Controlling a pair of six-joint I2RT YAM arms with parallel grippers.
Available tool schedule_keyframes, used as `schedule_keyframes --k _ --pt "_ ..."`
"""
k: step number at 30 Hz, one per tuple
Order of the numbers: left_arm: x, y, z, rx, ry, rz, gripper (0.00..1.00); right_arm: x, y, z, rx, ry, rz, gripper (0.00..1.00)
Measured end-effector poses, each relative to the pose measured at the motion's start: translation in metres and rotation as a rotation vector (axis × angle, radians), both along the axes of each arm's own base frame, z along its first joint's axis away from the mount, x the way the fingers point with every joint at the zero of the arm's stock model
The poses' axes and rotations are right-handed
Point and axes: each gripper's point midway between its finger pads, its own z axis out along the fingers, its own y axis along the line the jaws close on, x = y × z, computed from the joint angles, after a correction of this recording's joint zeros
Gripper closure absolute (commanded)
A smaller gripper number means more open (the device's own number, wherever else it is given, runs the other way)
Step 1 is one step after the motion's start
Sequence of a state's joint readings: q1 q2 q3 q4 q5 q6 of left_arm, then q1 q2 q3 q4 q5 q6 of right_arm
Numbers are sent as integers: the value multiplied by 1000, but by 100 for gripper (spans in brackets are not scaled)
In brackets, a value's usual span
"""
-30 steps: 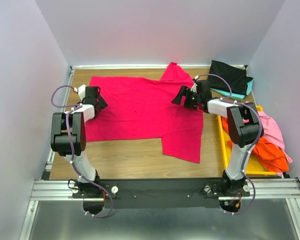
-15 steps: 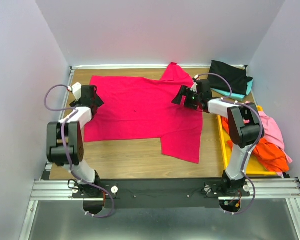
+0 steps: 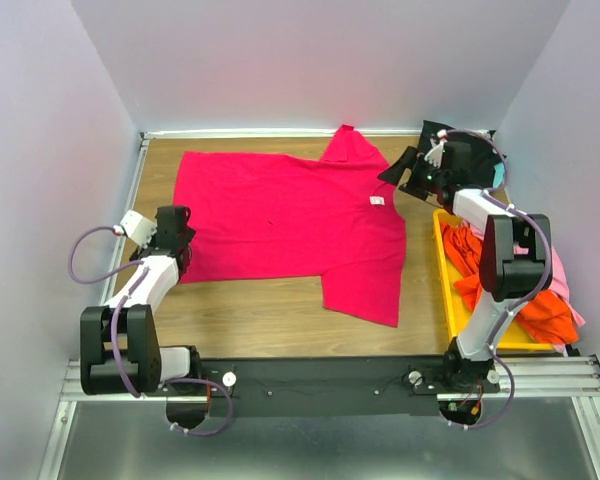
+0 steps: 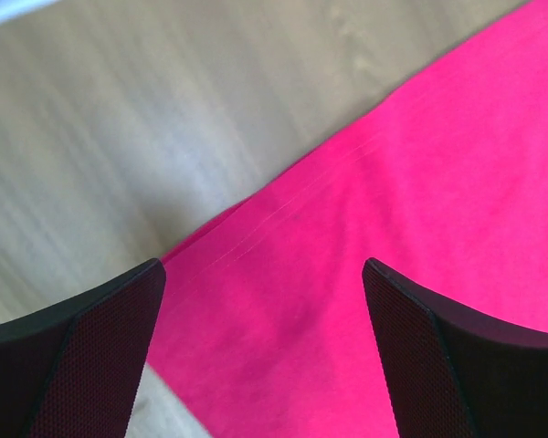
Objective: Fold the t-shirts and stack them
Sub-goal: Flatten the tshirt out
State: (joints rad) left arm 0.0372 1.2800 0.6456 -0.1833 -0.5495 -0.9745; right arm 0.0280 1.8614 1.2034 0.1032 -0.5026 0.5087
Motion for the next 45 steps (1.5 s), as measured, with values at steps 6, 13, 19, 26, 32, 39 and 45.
schedule_keyframes --k 6,13,19,26,32,39,45 --pt "-25 -5 -26 -72 37 65 8 2 -31 7 58 -7 -34 0" --pt "-38 -7 -28 -111 23 113 23 -6 -40 0 118 14 -40 0" --pt "-45 -12 -41 -144 55 119 26 -9 -37 0 141 9 -23 0" --pt "-49 -14 -47 -174 51 148 27 -11 -41 -2 163 9 -30 0" --pt "-57 -15 -47 -194 38 177 31 -12 -44 -1 179 3 -34 0" --pt "-66 -14 -47 -198 30 193 50 -11 -46 1 188 -6 -37 0" --pt "-68 -13 -46 -191 19 192 51 -11 -46 1 192 -8 -37 0"
